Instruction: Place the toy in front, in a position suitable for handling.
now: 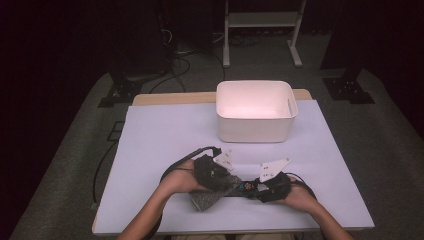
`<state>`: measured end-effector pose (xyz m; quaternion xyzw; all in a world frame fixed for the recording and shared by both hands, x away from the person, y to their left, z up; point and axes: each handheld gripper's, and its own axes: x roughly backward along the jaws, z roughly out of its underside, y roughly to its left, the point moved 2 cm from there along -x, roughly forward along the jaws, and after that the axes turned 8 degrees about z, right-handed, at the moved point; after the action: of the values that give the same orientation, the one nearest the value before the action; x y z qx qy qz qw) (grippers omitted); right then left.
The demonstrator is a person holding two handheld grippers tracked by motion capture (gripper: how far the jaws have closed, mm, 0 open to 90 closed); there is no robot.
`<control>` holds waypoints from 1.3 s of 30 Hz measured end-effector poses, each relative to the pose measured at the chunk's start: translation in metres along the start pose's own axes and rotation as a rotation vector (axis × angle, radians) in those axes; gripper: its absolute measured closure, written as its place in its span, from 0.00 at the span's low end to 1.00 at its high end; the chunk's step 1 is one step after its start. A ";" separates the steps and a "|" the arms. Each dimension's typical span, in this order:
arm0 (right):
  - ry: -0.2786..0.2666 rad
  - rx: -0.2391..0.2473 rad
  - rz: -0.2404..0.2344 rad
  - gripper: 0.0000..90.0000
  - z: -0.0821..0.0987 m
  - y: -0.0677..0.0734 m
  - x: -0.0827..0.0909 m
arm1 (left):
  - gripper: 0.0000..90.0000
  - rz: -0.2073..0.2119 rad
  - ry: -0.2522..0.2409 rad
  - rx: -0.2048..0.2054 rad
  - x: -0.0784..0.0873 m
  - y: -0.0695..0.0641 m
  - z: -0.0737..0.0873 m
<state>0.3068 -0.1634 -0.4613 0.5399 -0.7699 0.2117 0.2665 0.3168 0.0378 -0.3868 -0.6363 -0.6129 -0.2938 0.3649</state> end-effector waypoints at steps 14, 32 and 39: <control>-0.002 -0.005 0.005 0.71 -0.001 0.001 -0.003 | 0.90 0.043 -0.034 -0.007 -0.005 0.001 -0.008; -0.006 -0.010 0.012 0.71 0.000 0.002 -0.005 | 0.90 0.051 -0.024 0.002 -0.003 0.002 -0.007; 0.001 0.002 0.014 0.71 0.000 0.002 -0.005 | 0.90 -0.014 -0.043 0.076 0.027 0.006 0.032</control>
<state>0.3064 -0.1594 -0.4641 0.5345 -0.7735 0.2143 0.2648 0.3221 0.0794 -0.3826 -0.6238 -0.6359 -0.2589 0.3735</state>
